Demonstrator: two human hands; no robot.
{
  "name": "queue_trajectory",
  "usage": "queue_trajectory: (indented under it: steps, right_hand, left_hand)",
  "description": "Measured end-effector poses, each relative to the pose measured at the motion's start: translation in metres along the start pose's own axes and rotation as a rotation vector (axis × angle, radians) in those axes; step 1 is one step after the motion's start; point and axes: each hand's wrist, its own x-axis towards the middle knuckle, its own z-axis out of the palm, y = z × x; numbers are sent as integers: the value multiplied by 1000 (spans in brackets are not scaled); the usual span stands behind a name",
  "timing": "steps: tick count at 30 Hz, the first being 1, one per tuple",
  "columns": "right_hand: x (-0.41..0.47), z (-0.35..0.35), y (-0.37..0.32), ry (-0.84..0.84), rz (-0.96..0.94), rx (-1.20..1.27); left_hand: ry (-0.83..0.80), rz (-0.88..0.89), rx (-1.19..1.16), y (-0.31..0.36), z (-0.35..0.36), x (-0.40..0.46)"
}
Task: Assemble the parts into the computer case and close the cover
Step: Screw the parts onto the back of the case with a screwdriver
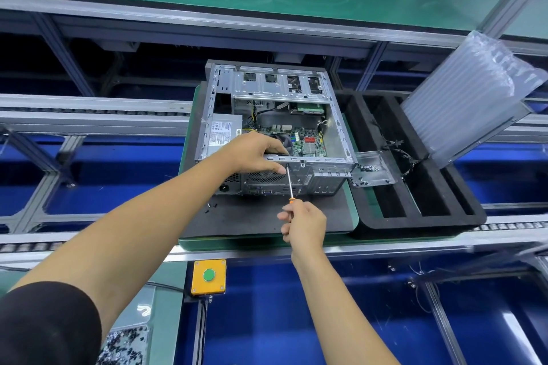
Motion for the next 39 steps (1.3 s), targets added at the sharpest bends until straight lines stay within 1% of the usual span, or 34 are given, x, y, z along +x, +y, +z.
queue_trajectory:
  steps: [14,21,26,29,33,36,39]
  right_hand:
    - [2,-1,-3,-6,-45,-59]
    - [4,-6,-5,-30,43,37]
    - [5,-8,-4,-12,-50,-148]
    - [7,-8,-4,-9,-77,-101]
    - [4,-12,-1,18,-128,-172]
    - [5,-14,1,14,-102,-185]
    - [9,-14,0,36,-89,-117]
  left_hand:
    - [-56,25,-19,-3,-1,2]
    - [-20,69,64,-5,2,1]
    - [-30,76,70,-4,1,0]
    - [-29,79,78,-2,0,0]
    - [-30,78,79,-3,0,0]
    - [-38,93,76,-3,0,1]
    - [-46,90,76,-5,-1,1]
